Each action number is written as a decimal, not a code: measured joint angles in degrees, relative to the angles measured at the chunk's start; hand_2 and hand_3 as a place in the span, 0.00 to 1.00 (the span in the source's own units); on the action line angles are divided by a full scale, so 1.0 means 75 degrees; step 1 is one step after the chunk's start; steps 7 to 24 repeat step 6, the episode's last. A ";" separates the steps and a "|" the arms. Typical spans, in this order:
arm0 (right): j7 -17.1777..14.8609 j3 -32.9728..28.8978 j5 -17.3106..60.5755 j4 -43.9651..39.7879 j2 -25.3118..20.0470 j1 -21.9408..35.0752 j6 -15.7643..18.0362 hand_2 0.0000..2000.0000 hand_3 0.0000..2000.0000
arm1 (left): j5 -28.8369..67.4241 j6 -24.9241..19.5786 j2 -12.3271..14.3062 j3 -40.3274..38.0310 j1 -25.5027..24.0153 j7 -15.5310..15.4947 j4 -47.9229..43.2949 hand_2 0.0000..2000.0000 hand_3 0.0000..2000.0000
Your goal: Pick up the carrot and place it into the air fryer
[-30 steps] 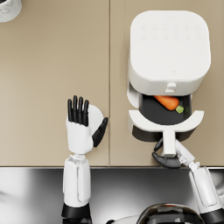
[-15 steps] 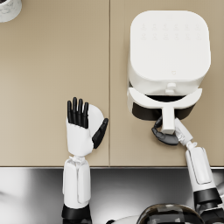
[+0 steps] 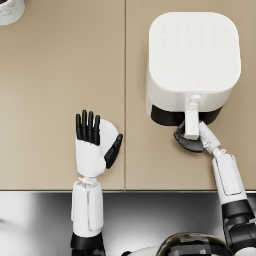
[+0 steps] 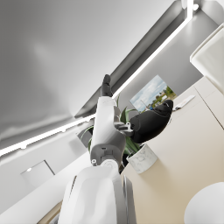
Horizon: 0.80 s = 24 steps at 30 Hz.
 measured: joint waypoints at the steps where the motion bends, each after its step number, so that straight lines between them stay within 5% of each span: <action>1: 0.0002 0.0001 -0.0001 -0.0002 0.0001 0.0001 0.0002 1.00 1.00 | 0.0000 0.0000 0.0000 0.0000 0.0000 0.0000 0.0001 0.00 0.00; 24: 0.0009 0.0003 -0.0004 -0.0007 0.0000 0.0005 -0.0001 1.00 1.00 | 0.0000 0.0000 0.0000 0.0000 0.0001 0.0000 0.0004 0.00 0.00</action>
